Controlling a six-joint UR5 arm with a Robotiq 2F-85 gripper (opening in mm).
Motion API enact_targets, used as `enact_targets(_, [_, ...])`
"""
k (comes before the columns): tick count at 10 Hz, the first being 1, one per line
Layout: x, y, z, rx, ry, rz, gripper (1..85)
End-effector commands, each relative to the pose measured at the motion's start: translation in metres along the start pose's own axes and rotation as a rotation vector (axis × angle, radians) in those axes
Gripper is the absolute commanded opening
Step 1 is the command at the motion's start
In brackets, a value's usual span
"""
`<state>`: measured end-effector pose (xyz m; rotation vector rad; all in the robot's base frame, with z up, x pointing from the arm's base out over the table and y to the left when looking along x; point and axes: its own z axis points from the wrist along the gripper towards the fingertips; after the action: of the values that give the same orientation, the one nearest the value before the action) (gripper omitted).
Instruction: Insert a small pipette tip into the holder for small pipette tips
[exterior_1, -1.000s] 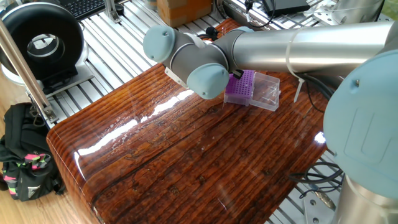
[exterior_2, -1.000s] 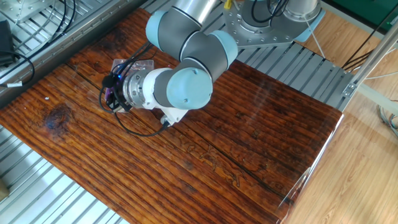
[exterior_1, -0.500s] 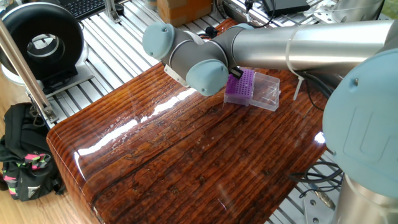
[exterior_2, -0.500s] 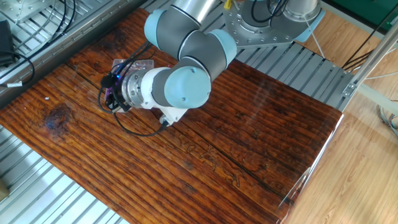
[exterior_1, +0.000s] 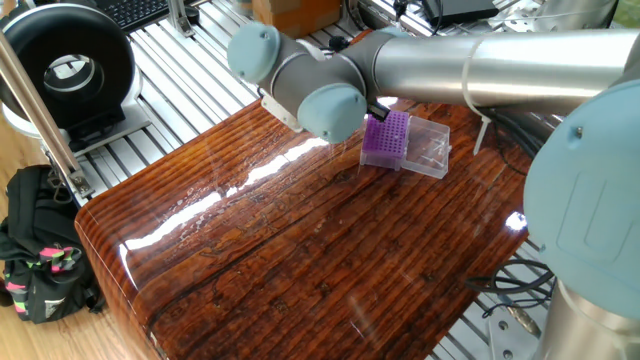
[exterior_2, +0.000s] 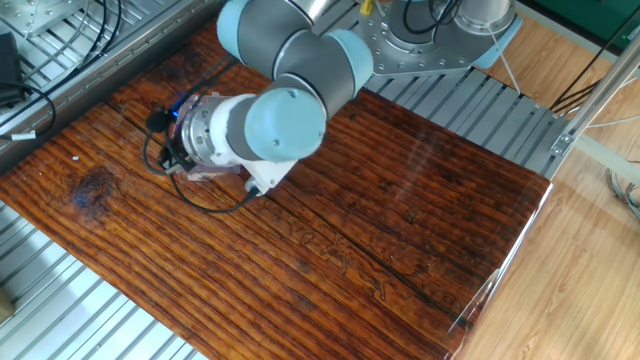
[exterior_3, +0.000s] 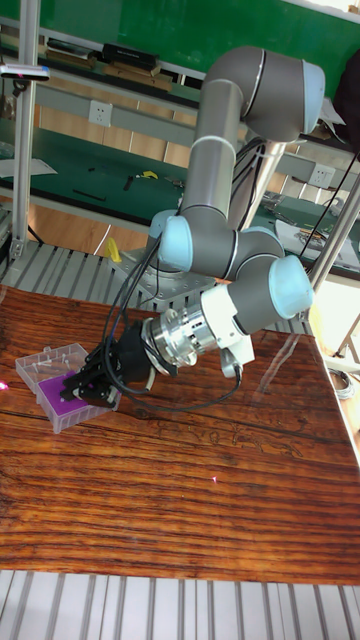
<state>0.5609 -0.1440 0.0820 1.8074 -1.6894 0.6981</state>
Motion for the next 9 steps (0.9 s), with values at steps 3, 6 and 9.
enact_targets(3, [0.022, -0.001, -0.002, -0.009, -0.008, 0.011, 26.3])
enact_targets(6, [0.034, 0.000, 0.001, -0.006, -0.008, 0.008, 27.0])
enact_targets(9, [0.036, 0.003, 0.005, -0.006, -0.059, 0.060, 27.0])
